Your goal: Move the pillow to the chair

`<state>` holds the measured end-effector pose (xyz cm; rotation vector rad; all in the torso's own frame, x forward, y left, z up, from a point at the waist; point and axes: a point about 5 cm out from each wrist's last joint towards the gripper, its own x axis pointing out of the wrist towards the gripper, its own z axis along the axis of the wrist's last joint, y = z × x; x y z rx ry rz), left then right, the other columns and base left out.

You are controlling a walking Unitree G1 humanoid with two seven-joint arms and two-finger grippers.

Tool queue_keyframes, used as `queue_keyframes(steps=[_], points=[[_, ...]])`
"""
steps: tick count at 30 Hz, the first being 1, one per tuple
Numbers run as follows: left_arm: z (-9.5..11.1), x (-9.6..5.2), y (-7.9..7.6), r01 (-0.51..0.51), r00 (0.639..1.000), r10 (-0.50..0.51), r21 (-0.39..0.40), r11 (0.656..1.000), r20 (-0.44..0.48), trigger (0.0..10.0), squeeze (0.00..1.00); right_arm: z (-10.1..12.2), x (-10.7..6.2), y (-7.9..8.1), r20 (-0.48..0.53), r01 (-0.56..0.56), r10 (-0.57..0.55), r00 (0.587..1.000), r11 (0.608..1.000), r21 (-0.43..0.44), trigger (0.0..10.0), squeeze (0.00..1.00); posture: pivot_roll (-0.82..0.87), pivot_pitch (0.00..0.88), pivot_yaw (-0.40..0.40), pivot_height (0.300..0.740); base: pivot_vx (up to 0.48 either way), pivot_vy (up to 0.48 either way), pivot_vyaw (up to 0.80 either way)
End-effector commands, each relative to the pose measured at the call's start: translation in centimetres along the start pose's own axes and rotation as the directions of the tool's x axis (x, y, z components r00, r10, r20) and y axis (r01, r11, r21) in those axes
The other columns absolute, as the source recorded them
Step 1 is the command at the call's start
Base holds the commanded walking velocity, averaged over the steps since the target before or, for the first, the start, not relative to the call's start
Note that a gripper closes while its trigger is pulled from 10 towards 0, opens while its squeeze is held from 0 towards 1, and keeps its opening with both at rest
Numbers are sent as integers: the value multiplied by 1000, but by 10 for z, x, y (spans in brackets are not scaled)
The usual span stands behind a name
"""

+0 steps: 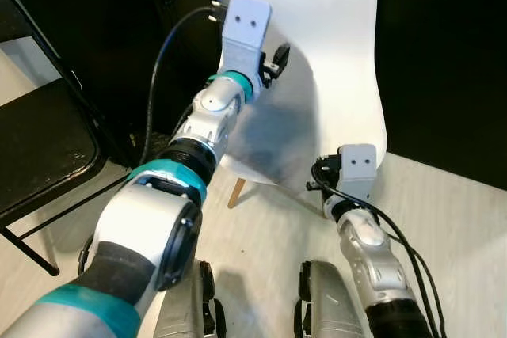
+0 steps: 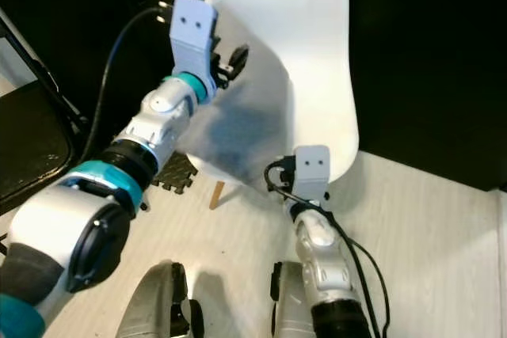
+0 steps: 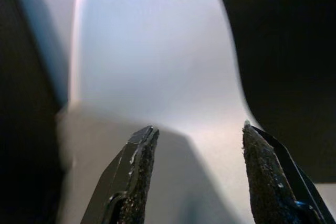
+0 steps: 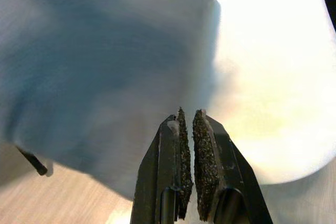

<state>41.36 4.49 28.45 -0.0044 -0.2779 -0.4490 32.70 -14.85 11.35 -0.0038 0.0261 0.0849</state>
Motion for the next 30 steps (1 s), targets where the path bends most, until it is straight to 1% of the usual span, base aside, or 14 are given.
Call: queue_keyframes(steps=[1,5,10,12,14,17,18,19,21,23,24,25,27,30], points=[[17,3,10,-7,999,7,-15,1000,37,10000,0,-9,-2,0,-28,-6,6,1000,1000,5,10000,0,-22,121,92,628,0,0,0],[43,5,28,-27,995,26,5,1000,94,10000,0,-7,2,2,-23,-20,20,1000,1000,0,10000,0,-20,113,88,628,0,0,0],[43,0,38,-24,995,20,39,999,101,10000,0,-7,3,5,-22,-24,24,999,1000,7,10000,0,-3,100,80,628,0,0,0],[36,-3,42,-28,996,25,41,999,88,10000,0,-8,3,7,-24,-26,26,999,1000,12,10000,0,4,95,75,628,0,0,0],[-4,-22,54,-79,997,78,22,997,22,10000,0,-14,0,11,-33,-31,32,999,999,30,10000,0,22,83,61,628,0,0,0],[-22,-31,58,-110,994,110,12,994,-11,10000,0,-15,-1,13,-36,-34,35,999,999,36,10000,0,22,83,61,628,0,0,0],[-51,-49,65,-194,978,191,-27,981,-78,10000,0,-17,-3,17,-41,-49,51,998,998,47,10000,0,32,78,51,628,0,0,0],[-51,-49,65,-194,978,191,-27,981,-78,10000,0,-17,-3,17,-41,-49,51,998,998,47,10000,0,32,78,51,628,0,0,0],[-97,-92,75,-328,931,328,25,944,-161,10000,0,-20,-6,25,-47,-95,97,994,994,57,10000,0,54,60,23,628,0,0,0],[-97,-92,75,-328,931,328,25,944,-161,10000,0,-20,-6,25,-47,-95,97,994,994,57,10000,0,54,60,23,628,0,0,0],[-111,-114,79,-364,914,370,64,929,-167,10000,0,-22,-7,28,-45,-110,112,993,993,37,10000,0,54,60,23,628,0,0,0],[-111,-114,79,-364,914,370,64,929,-167,10000,0,-22,-7,28,-45,-110,112,993,993,37,10000,0,54,60,23,628,0,0,0],[-128,-154,85,-427,882,433,74,901,-185,10000,0,-25,-12,28,-35,-126,126,991,992,14,10000,0,91,37,-22,628,0,0,0],[-132,-169,86,-446,871,452,79,892,-190,10000,0,-27,-14,27,-30,-125,126,992,992,24,10000,0,100,35,-37,628,0,0,0]])
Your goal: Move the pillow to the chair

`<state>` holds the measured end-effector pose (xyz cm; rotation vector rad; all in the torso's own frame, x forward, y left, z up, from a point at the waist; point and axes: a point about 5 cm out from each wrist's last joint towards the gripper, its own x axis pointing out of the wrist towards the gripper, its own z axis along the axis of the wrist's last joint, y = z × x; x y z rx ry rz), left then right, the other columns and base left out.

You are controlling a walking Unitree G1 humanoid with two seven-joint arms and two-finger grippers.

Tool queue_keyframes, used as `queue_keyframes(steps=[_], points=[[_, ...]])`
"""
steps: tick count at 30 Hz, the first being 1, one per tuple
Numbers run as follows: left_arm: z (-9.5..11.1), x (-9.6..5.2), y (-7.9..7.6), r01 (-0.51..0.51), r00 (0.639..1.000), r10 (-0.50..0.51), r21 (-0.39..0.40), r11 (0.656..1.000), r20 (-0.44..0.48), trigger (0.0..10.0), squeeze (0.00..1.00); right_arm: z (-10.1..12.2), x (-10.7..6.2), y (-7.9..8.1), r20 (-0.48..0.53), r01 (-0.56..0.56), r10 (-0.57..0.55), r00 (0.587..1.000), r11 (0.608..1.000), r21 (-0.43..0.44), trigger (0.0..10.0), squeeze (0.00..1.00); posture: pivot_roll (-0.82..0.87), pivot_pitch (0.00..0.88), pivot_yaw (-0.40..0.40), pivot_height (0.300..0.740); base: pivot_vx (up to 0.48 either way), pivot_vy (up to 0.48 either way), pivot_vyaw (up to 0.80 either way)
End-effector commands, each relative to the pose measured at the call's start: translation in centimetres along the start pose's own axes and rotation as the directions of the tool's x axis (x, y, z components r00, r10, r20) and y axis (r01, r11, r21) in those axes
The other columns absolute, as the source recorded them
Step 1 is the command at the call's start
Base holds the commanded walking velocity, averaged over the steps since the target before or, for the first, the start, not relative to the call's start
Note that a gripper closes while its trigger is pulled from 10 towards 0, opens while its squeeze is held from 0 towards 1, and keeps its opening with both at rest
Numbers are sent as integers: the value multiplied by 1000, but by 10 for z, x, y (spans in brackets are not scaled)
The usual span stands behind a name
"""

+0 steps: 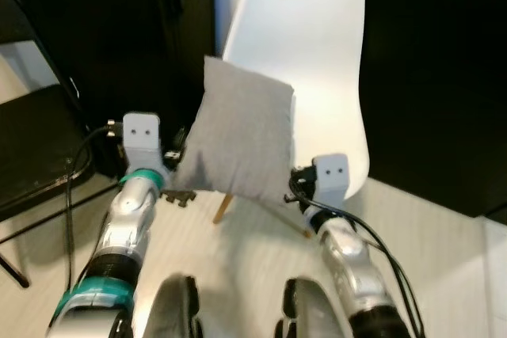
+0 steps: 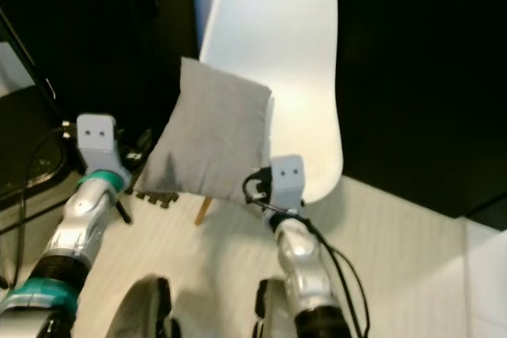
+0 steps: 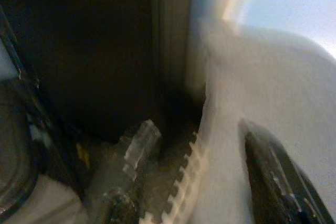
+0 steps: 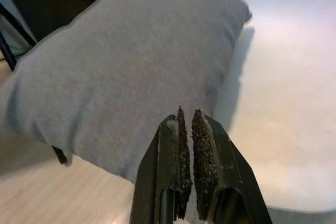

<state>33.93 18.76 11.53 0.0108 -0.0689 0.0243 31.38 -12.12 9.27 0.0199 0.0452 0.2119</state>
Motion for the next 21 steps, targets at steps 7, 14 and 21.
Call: queue_keyframes(steps=[7,14,21], points=[[-2,-18,2,13,999,-13,1,1000,29,10000,0,-14,-12,-10,-30,20,-19,999,999,27,10000,0,113,23,-54,628,0,0,0],[-1,-34,-9,32,999,-33,29,999,21,10000,0,-15,-16,-15,-32,60,-57,998,995,79,10000,0,118,18,-55,633,0,0,0],[-4,-41,-17,60,998,-61,-14,998,-7,10000,0,-9,-12,-7,8,74,-74,997,996,59,10000,0,90,19,-35,653,0,0,0]])
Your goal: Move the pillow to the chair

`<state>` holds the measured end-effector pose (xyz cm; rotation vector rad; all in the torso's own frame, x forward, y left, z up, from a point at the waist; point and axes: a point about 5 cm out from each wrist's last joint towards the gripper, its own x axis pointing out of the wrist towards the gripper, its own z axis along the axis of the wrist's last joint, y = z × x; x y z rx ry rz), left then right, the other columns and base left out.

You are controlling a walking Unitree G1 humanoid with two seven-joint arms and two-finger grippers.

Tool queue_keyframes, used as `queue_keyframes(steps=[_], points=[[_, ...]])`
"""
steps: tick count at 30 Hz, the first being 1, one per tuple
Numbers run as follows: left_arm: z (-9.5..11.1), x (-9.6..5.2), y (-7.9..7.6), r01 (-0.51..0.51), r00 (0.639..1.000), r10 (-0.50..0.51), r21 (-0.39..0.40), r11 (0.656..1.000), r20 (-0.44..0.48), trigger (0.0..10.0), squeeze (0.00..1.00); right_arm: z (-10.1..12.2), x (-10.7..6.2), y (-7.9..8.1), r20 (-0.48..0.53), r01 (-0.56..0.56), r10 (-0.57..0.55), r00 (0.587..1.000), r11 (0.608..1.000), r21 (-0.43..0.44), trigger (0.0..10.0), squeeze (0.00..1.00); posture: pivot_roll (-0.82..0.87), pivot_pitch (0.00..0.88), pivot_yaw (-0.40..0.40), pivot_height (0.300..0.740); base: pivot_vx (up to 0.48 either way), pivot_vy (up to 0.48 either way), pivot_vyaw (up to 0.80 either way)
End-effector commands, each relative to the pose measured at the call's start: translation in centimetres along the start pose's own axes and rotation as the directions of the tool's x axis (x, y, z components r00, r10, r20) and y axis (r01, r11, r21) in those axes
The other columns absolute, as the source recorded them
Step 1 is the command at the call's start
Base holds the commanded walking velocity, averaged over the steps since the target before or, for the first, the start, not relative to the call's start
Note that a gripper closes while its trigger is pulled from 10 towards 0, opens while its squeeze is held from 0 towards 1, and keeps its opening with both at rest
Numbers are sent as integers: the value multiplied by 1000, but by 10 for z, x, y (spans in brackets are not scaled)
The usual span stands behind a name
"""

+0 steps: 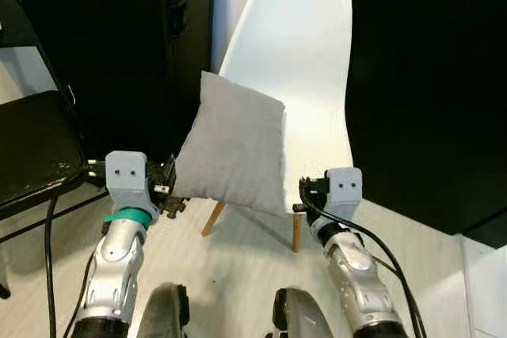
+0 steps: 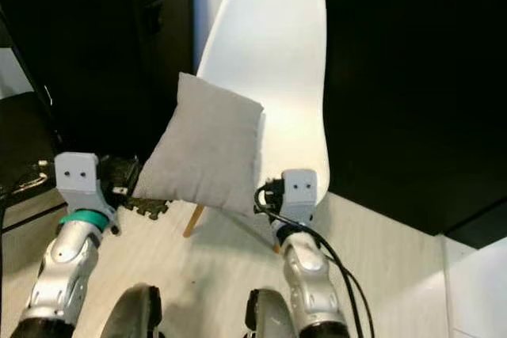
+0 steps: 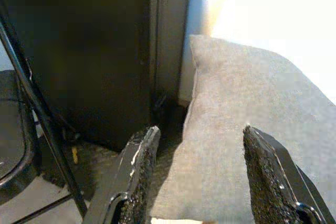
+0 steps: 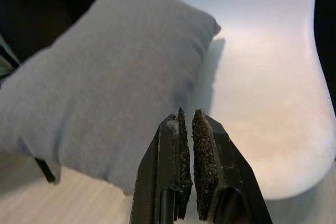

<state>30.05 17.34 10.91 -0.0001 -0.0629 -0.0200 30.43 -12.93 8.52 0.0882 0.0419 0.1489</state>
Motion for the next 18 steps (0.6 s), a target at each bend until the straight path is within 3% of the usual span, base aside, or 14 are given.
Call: queue_keyframes(steps=[1,18], points=[[3,1,-5,16,1000,-17,13,1000,16,10000,0,-2,-3,-3,1,22,-22,1000,1000,-9,10000,0,90,20,-28,658,0,0,0],[16,1,-8,24,999,-25,31,999,38,10000,0,-4,-8,-9,-2,55,-55,998,998,-17,10000,0,85,11,-26,713,0,0,0]])
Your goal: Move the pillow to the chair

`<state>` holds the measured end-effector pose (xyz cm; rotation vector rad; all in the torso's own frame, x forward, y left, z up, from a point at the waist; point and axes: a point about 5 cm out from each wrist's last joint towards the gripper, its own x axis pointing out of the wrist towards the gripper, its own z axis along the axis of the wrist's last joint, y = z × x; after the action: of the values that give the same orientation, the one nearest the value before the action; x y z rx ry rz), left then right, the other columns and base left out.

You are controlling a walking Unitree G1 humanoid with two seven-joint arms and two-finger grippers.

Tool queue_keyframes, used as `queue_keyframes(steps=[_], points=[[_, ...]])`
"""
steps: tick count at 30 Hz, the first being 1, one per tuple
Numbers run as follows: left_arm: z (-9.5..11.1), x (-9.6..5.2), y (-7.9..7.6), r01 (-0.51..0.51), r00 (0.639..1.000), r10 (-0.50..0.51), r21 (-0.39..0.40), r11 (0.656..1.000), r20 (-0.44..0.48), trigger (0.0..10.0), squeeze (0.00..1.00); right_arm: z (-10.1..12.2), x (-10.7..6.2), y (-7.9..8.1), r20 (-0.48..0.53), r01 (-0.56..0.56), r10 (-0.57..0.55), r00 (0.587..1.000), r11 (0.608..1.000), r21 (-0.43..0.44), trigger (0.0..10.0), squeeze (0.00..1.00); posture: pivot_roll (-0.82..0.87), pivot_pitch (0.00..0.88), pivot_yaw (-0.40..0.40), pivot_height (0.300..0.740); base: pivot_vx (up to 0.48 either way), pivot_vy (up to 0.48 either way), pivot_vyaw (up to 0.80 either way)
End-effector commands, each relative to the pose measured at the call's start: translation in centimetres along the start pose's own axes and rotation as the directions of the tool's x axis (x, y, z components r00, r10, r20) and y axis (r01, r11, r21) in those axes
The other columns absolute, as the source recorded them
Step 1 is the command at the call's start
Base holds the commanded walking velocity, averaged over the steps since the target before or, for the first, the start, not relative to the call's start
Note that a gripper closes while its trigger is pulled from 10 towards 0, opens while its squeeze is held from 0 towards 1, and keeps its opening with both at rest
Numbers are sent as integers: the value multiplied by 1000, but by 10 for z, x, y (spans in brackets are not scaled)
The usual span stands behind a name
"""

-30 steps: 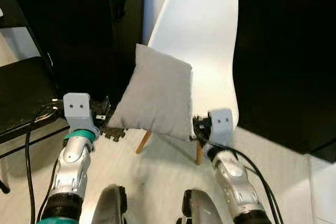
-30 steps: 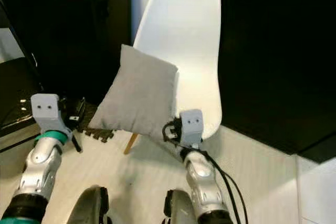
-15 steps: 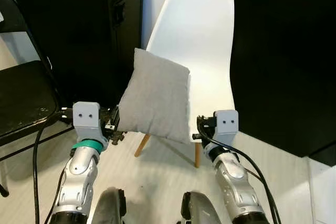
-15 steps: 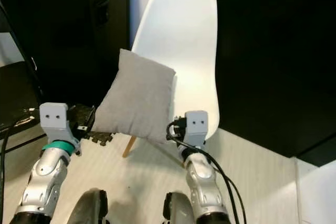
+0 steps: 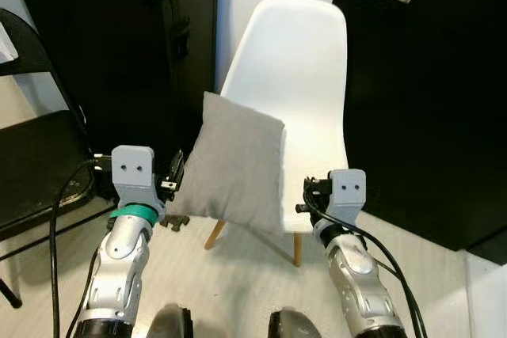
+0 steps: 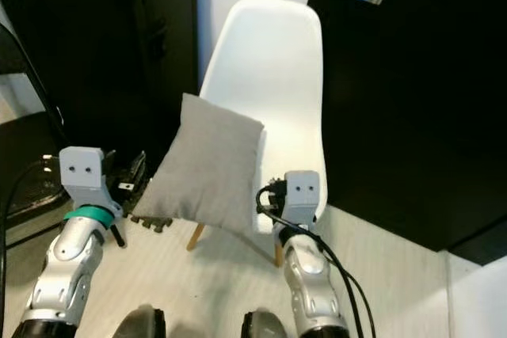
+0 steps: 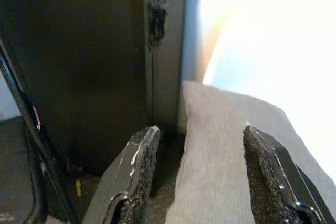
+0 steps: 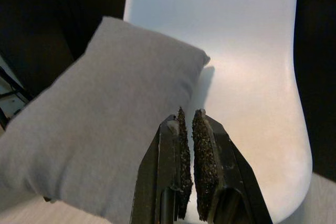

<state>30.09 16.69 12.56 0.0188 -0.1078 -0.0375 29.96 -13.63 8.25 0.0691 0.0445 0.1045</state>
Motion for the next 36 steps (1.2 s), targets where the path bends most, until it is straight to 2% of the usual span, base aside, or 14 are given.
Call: queue_keyframes(steps=[1,6,12,18,25,30,36], points=[[-1,-1,-1,6,1000,-6,11,1000,-6,10000,0,-2,-2,-2,-1,10,-10,1000,1000,1,10000,0,85,11,-26,713,0,0,0],[-1,0,-5,14,1000,-14,12,1000,-7,10000,0,-1,-1,0,-3,-4,4,1000,1000,-7,10000,0,86,2,-34,727,0,0,0],[-4,-6,-8,36,999,-35,31,999,-24,10000,0,-5,-2,0,-18,-9,9,1000,1000,-16,10000,0,92,0,-39,740,0,0,0],[-11,-9,-1,14,998,-12,35,999,-61,10000,0,-9,-2,1,-41,-7,6,999,999,-33,10000,0,86,0,-51,740,0,0,71],[-12,-9,-2,7,998,-4,36,999,-67,10000,0,-15,-1,-2,-79,16,-17,997,1000,-10,10000,0,100,0,-70,740,0,0,121],[-18,-16,0,-20,994,15,-44,999,-112,10000,0,-21,2,-5,-145,31,-36,989,999,-37,10000,0,110,0,-79,740,0,0,0],[-21,-19,-4,31,991,-32,-14,999,-131,10000,0,-26,0,-4,-148,3,-12,989,998,-62,10000,0,132,0,-99,740,0,0,0]])
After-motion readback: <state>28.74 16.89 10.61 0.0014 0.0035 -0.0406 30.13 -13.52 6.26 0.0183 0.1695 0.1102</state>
